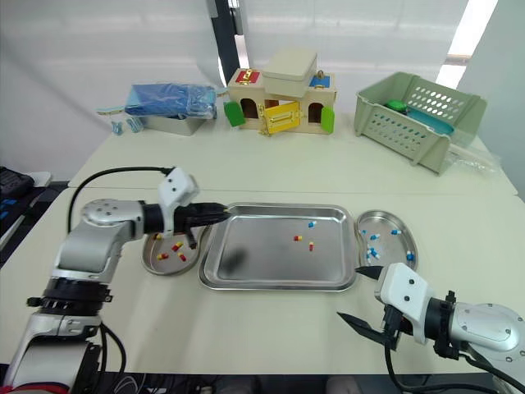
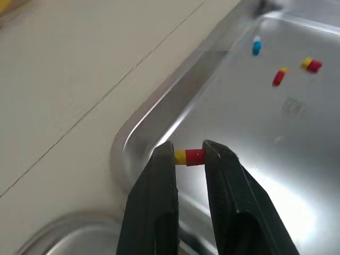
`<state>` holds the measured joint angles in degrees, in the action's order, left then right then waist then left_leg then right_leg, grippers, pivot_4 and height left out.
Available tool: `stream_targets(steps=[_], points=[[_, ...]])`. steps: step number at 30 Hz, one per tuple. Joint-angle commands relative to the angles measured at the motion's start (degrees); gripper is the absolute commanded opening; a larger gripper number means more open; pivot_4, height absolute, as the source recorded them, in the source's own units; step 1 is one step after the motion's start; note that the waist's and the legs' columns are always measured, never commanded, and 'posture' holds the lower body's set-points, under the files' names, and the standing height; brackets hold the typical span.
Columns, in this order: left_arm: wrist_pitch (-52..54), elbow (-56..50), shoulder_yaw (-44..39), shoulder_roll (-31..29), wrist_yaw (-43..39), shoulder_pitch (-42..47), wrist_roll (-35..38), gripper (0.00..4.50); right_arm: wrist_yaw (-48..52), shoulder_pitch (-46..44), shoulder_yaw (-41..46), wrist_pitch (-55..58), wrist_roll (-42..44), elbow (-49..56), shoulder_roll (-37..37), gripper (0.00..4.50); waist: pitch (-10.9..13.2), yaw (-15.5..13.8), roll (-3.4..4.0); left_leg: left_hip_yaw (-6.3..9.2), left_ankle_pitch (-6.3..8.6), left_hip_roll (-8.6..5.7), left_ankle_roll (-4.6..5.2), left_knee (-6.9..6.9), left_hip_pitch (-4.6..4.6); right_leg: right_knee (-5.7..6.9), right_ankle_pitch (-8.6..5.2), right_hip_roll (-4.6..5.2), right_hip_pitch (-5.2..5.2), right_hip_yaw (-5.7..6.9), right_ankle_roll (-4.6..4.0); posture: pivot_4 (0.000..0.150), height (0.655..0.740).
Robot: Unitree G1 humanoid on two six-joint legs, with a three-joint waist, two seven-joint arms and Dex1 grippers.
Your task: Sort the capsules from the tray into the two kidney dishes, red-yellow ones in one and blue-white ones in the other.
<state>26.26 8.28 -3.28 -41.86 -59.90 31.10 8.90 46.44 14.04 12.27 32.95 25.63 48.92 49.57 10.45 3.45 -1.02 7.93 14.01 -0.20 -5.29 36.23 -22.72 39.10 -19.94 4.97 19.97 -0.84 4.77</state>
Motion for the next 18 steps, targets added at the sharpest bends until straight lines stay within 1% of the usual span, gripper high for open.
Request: stream_targets(steps=[1,5,10,14,18], points=[[-1.09,-0.56,-4.04,-2.36,2.54,-2.42,0.8,0.6,1.26,-0.71,1.14,-1.22,0.46,0.33,1.06,4.44,0.0,-0.19,-0.01,0.01,0.0,0.0,0.0,0.0,-0.01,-0.01,0.0,0.0,-0.01,0.02,0.0,0.15,0.74],[-1.89,1.78,-5.75,-3.26,4.8,-3.79,0.89,0.6,1.81,-1.1,1.07,-1.32,0.61,-0.14,1.55,4.44,-0.02,-0.91,-0.05,0.01,0.0,-0.02,0.0,0.02,-0.05,-0.03,0.0,0.02,-0.01,0.03,0.01,0.15,0.74],[-2.9,4.32,-4.75,-3.78,4.61,-4.02,0.74,0.6,2.19,-1.69,0.78,-1.28,0.46,-0.5,1.88,4.44,-0.02,-0.8,-0.05,-0.01,0.0,-0.02,0.0,0.02,-0.05,-0.03,0.01,0.03,0.01,0.02,0.01,0.15,0.74],[-2.47,4.42,-5.17,-4.72,3.65,-3.97,1.55,1.68,2.2,-1.76,0.78,-1.08,0.36,-0.49,1.86,4.44,-0.02,-0.51,-0.05,-0.01,0.0,-0.02,0.0,0.02,-0.04,-0.01,0.0,0.03,0.01,0.03,0.01,0.15,0.74],[-1.67,3.63,-6.51,-6.05,3.35,-4.3,2.92,2.91,1.95,-1.87,0.67,-0.87,0.35,-0.39,1.78,4.44,-0.02,-0.28,-0.05,0.0,0.0,-0.01,0.0,0.01,-0.04,0.0,0.0,0.02,0.02,0.03,0.01,0.15,0.74]])
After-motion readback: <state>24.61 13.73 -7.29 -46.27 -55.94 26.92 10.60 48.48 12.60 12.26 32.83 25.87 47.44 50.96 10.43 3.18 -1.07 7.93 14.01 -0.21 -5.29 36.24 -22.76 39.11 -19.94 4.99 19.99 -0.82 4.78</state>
